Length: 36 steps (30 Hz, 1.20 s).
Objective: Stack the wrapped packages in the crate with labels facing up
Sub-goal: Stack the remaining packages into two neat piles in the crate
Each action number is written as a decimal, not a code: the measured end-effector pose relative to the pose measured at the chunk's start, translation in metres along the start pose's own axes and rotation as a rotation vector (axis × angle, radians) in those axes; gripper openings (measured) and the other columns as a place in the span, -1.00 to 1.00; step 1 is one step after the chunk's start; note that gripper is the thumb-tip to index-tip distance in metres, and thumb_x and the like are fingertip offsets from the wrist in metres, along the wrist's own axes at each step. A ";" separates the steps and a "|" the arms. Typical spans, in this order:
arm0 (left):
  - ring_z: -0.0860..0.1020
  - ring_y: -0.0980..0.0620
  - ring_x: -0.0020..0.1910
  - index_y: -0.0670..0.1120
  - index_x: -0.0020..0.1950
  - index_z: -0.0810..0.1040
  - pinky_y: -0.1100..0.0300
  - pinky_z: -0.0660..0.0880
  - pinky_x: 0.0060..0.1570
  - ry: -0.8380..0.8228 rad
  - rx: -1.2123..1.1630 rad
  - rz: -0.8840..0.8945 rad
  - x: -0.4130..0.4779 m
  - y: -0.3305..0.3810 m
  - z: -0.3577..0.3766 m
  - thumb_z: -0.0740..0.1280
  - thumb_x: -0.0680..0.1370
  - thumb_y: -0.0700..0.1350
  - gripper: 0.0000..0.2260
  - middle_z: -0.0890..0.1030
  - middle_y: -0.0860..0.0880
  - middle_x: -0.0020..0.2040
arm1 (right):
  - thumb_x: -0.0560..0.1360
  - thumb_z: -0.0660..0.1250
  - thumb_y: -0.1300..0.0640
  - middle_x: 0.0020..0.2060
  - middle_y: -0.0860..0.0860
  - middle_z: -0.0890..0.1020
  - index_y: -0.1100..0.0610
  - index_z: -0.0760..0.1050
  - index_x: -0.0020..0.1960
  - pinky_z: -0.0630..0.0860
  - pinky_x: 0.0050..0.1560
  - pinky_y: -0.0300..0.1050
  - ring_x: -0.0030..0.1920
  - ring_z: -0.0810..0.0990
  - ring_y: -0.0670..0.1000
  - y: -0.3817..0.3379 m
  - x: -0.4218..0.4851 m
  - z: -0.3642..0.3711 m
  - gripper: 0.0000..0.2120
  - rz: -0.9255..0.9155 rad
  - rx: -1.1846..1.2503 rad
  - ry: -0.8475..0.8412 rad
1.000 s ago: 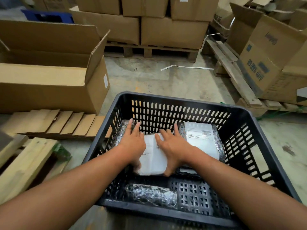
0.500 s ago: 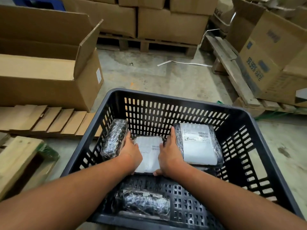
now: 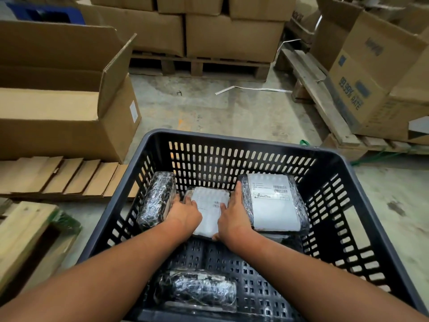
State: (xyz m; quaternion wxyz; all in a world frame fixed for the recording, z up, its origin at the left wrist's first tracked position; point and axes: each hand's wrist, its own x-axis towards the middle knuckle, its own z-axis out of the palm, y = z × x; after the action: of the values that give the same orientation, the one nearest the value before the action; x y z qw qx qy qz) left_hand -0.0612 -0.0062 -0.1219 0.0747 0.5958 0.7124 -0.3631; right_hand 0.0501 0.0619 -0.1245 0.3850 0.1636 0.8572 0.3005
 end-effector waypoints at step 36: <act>0.65 -0.01 -0.25 0.32 0.51 -0.41 0.07 0.65 -0.32 0.205 -0.995 -0.231 -0.109 -0.143 -0.013 0.43 0.42 -0.32 0.15 0.62 -0.08 -0.12 | 0.18 0.56 -0.47 0.62 0.06 0.22 -0.34 -0.03 0.58 0.25 0.55 0.25 0.57 0.26 0.11 -0.015 -0.013 -0.066 0.16 -0.354 1.508 0.537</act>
State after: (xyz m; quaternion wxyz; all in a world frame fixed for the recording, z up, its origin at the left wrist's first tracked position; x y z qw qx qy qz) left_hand -0.1554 -0.0891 0.0077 0.2380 0.4381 0.8637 0.0739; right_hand 0.0074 0.0179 -0.0919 -0.0051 0.1631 0.9050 -0.3928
